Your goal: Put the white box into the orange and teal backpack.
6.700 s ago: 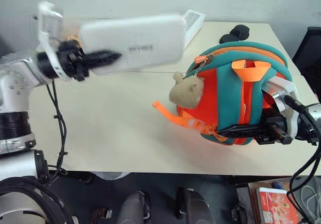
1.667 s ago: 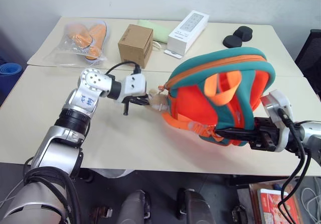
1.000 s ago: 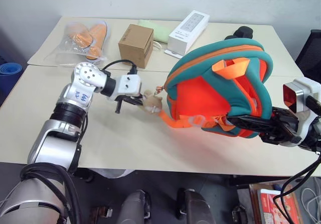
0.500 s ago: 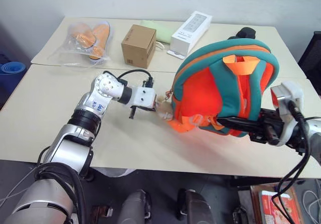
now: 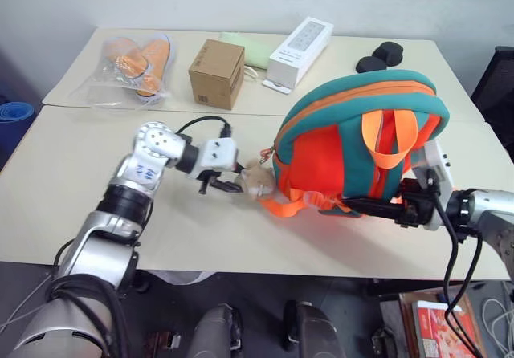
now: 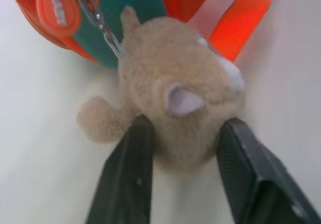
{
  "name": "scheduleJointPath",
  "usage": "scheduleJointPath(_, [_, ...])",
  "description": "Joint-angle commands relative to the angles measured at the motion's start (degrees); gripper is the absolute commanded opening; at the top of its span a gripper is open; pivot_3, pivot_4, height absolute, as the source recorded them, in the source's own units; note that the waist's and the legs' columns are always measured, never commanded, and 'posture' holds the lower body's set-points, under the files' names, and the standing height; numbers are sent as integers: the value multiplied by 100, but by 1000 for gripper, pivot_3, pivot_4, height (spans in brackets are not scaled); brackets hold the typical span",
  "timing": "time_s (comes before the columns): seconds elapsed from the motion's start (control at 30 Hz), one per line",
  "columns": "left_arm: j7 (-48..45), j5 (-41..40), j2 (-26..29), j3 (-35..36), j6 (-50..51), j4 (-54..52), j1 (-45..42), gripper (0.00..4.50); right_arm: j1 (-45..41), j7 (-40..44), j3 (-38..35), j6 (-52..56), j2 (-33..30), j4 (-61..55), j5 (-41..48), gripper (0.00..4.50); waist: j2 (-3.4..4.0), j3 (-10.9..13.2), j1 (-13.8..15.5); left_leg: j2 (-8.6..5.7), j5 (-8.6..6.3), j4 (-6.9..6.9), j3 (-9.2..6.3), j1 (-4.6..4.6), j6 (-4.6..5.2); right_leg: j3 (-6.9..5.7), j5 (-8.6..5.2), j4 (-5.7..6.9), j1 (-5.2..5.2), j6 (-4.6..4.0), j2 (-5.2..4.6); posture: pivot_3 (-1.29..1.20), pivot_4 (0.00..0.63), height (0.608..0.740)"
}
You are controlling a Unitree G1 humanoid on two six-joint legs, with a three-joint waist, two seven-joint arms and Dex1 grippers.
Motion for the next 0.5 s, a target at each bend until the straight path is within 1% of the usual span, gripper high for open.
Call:
scheduleJointPath(0.03, [-447, -659, 655, 556, 1029, -840, 206, 2953, -34, 849, -589, -42, -661, 416, 80, 3309, 1, 1, -17, 1, 0, -1, 0, 1, 0, 0, 0, 0, 1, 0, 2, 0, 150, 740])
scheduleJointPath(0.13, [-677, -1180, 1412, 1098, 1851, -1409, 513, 3834, -174, 1745, -883, 50, -1542, 1167, 29, 4264, 7, 5, -18, 4, 1, 0, 3, 2, -1, -6, -1, -3, 2, 0, 31, 0, 150, 740])
scheduleJointPath(0.17, [-688, -1358, 1633, 1283, 2115, -1575, 595, 4159, -224, 2005, -940, 7, -1787, 1476, -36, 4500, 8, 5, -19, 4, 0, 1, 4, 2, 0, -3, -1, -4, 3, 0, 30, 0, 150, 740])
scheduleJointPath(0.2, [-692, -1550, 1873, 1507, 2321, -1761, 719, 4426, -287, 2229, -970, -126, -2010, 1833, -164, 4500, 9, 6, -23, 4, -1, 0, 3, 4, 0, -1, -1, -7, 6, 0, 26, 0, 150, 740])
scheduleJointPath(0.23, [-650, -1700, 2056, 1693, 2483, -1926, 834, 4471, -356, 2377, -964, -264, -2159, 2141, -290, 4500, 9, 6, -18, 5, -1, 1, 3, 4, -1, 0, -1, -10, 4, 0, 17, 0, 150, 740])
scheduleJointPath(0.27, [-504, -1881, 2277, 2064, 2742, -2118, 1058, 4471, -490, 2472, -971, -299, -2274, 2635, -379, 4500, 9, 6, -20, 5, -3, 0, 2, 4, -3, 1, -1, -29, 3, -1, -4, 0, 150, 740])
scheduleJointPath(0.33, [-197, -2145, 2495, 2628, 3090, -2470, 1437, 4471, -645, 2610, -977, -347, -2343, 3279, -490, 4500, 11, 6, -25, 5, -9, -2, -3, 4, -9, 4, -2, -38, 3, -2, -7, 0, 150, 740])
scheduleJointPath(0.43, [227, -2398, 2523, 3216, 3299, -2968, 1994, 4471, -536, 2770, -1025, -519, -2276, 3610, -647, 4500, 20, 11, -7, 5, -13, -7, -9, 4, -18, 28, -4, -45, 5, -6, -16, 0, 150, 740])
scheduleJointPath(0.5, [523, -2406, 2473, 3393, 3270, -3199, 2221, 4471, -439, 2746, -1121, -479, -2193, 3605, -631, 4500, 25, 13, -10, 4, -16, -10, -6, 4, -24, 32, -4, -42, 3, -6, -18, 0, 150, 740])
